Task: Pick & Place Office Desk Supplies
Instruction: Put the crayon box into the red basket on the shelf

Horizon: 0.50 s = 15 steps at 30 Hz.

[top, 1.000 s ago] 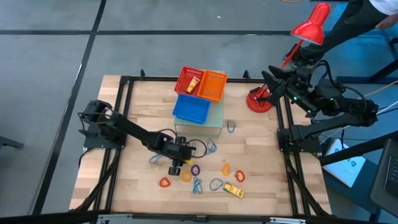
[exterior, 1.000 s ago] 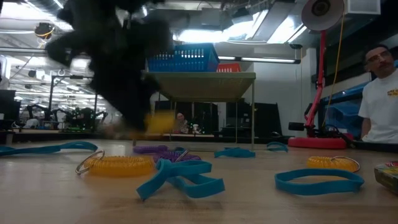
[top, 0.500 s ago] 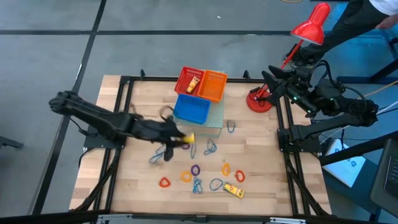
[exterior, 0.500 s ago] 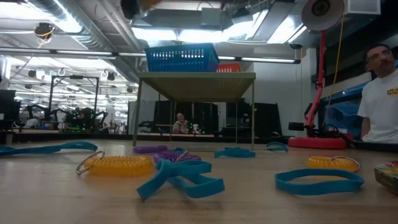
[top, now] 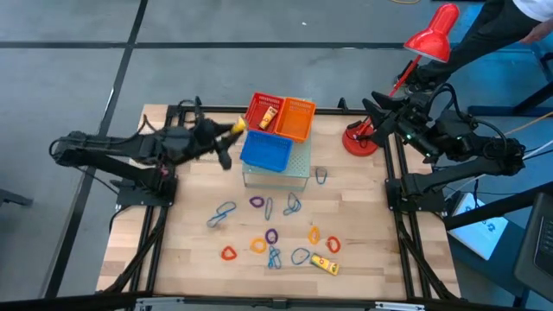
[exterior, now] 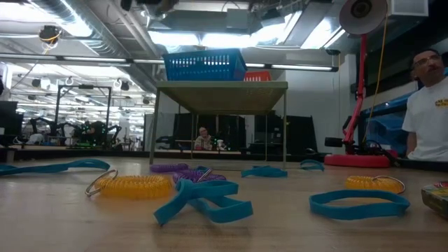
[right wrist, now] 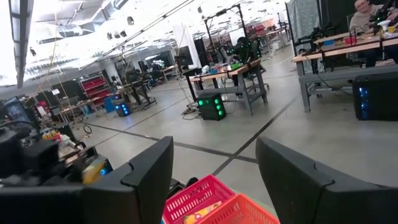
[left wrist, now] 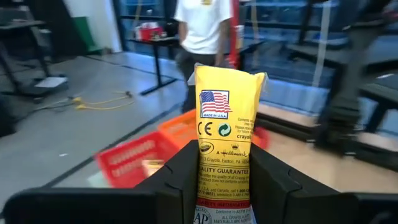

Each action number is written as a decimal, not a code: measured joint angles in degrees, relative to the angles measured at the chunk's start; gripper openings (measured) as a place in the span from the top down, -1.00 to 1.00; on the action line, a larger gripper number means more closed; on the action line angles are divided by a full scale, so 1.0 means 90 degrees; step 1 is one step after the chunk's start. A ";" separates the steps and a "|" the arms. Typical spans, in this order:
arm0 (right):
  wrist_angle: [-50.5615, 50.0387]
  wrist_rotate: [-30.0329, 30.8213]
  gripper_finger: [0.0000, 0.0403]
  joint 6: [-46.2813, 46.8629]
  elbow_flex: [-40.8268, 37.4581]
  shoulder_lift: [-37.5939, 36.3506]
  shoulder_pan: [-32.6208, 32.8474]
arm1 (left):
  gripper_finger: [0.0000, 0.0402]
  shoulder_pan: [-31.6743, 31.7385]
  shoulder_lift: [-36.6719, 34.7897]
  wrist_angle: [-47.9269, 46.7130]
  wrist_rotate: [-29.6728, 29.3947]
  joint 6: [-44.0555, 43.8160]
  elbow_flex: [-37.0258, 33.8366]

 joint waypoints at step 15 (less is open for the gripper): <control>0.0002 0.0001 -0.15 0.0121 0.0000 0.0144 0.0001 | 0.45 0.2800 0.1494 0.1461 0.2694 -0.0137 0.0007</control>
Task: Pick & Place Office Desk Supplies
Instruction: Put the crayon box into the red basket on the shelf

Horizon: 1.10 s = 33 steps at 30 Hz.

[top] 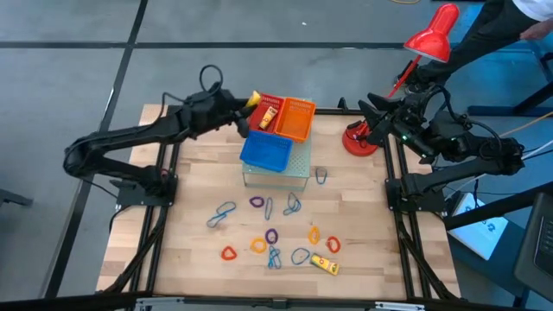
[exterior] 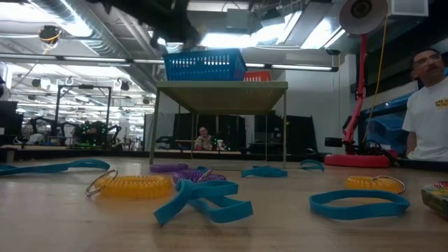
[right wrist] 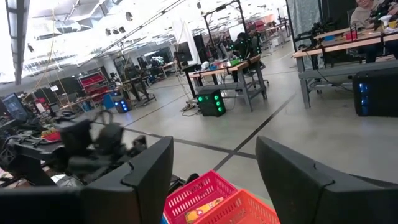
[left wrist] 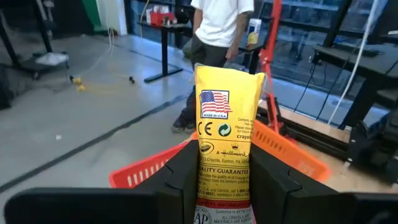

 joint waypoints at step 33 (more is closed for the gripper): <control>-0.0002 -0.0192 -0.15 -0.0051 0.0000 0.0010 0.0002 | -0.07 0.0494 0.1031 0.0222 0.0669 0.0379 0.1068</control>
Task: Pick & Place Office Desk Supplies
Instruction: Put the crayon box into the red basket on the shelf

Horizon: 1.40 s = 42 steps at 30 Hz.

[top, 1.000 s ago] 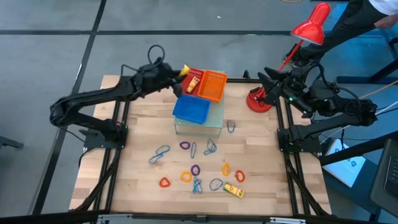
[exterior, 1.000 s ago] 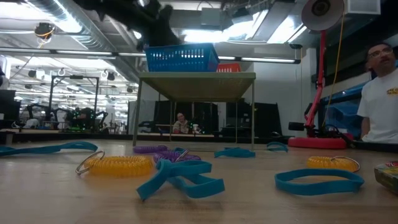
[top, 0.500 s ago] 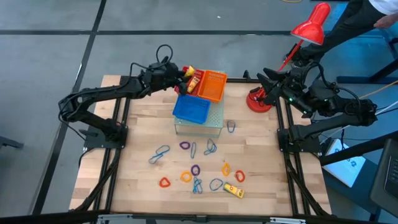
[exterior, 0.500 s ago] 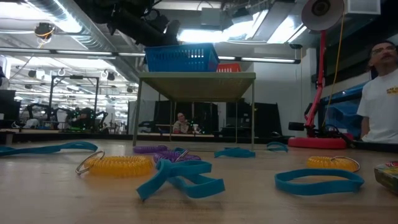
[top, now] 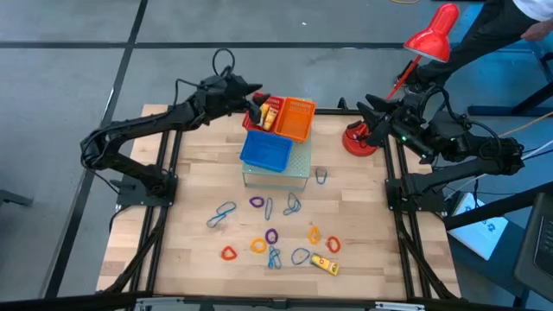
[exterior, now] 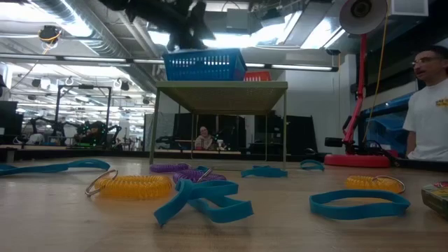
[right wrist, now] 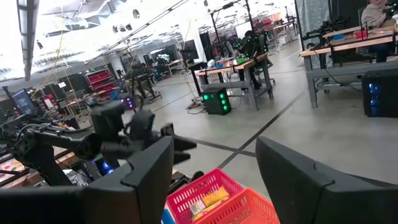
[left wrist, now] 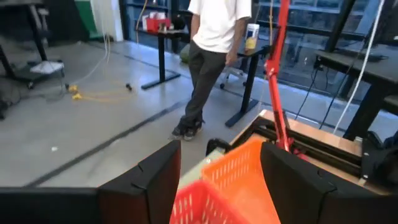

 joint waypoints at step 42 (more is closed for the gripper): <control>0.1240 -0.3004 -0.15 0.0410 0.0002 0.1018 0.0000 | 0.04 -0.5520 0.1652 -0.3401 -0.1538 -0.1000 0.2216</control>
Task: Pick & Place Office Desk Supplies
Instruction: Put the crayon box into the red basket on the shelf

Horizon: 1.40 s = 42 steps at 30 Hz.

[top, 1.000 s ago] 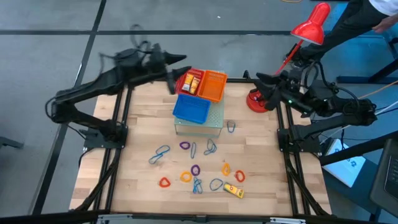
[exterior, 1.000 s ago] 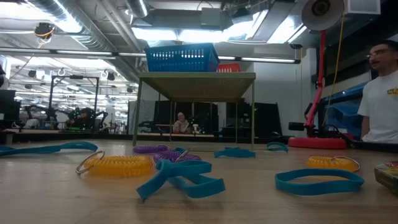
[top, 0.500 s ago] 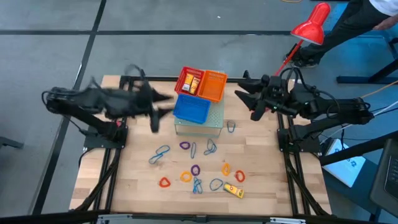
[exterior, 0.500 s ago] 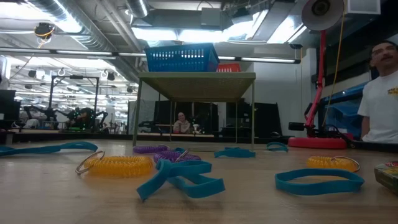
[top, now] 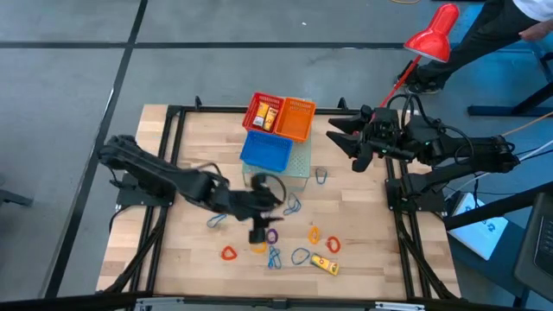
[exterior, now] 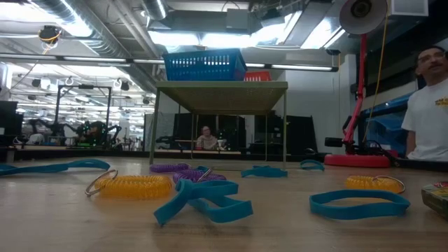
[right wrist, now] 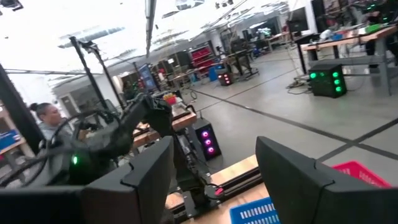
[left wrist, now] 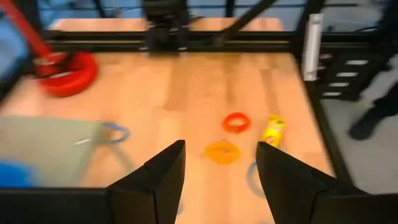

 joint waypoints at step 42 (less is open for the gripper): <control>-0.0118 -0.0452 -0.15 0.0865 0.0000 0.0459 0.0017 | -0.03 -0.0233 0.4355 0.3356 0.1517 0.0884 0.1521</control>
